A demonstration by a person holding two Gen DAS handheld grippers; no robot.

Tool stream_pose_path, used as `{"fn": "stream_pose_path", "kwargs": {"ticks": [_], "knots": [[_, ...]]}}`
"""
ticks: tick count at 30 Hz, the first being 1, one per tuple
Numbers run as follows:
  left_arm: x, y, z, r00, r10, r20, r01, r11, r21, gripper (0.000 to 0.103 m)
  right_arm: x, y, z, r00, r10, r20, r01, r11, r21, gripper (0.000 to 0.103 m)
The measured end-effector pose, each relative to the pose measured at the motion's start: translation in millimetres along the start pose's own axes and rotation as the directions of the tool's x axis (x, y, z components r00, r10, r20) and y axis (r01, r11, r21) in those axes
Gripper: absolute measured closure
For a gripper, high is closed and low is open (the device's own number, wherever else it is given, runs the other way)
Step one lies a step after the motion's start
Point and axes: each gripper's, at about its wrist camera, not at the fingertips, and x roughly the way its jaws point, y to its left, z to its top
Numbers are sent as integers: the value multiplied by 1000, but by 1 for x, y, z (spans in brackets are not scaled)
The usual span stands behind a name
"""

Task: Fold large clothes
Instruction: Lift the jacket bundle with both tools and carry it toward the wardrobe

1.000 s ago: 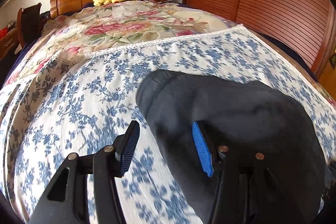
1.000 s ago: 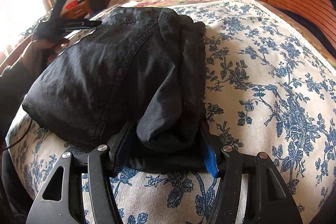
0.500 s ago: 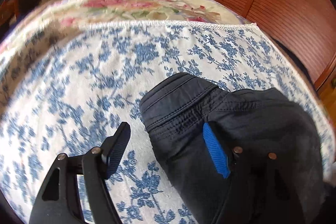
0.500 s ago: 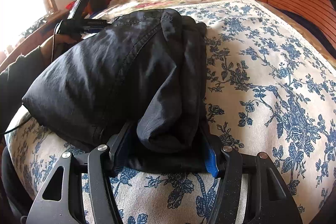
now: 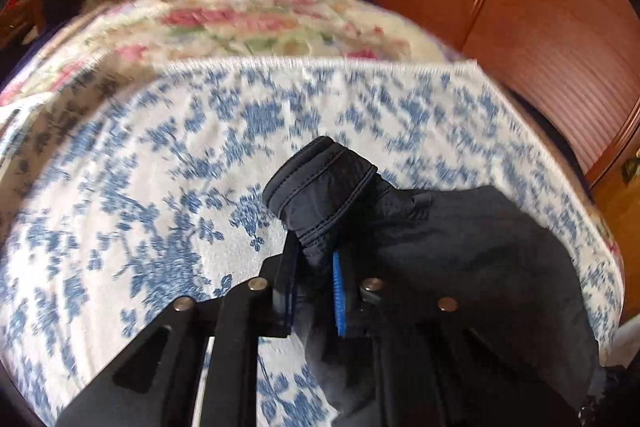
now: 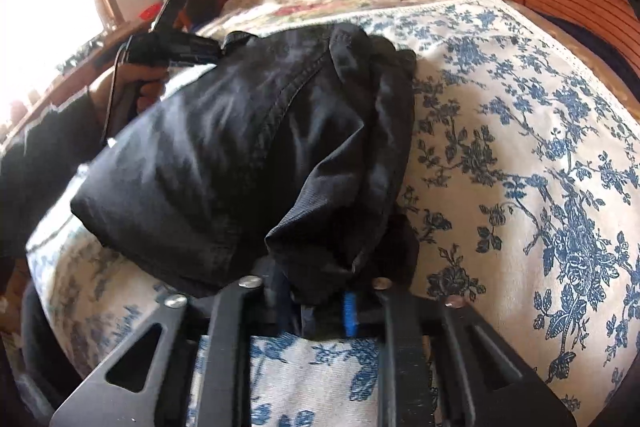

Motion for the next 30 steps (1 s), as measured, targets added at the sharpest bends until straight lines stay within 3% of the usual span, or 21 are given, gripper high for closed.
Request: {"fn": "stream_pose_path", "kwargs": {"ticks": [7,18,22,27,28,30], "knots": [[-70,-24,-8,998,11,69,-16,997,71,94,-43,-2,12,989,57,138,-63,997,39,96],[-168,-45,-76,990,20,137,-42,986,162,94,-100,8,4,982,11,189,-17,999,28,100],[-178,-39,-92,990,49,134,-71,984,164,94,-119,18,1,981,-15,193,16,1000,-1,100],[-159,-14,-101,992,94,83,-104,987,119,94,-110,25,-3,984,-78,160,86,995,-43,99],[-157,-12,-103,992,97,77,-105,988,116,94,-106,23,-4,984,-87,154,94,995,-39,98],[-149,-6,-107,992,106,65,-113,987,115,94,-96,14,-3,983,-130,133,134,991,-21,77]]}}
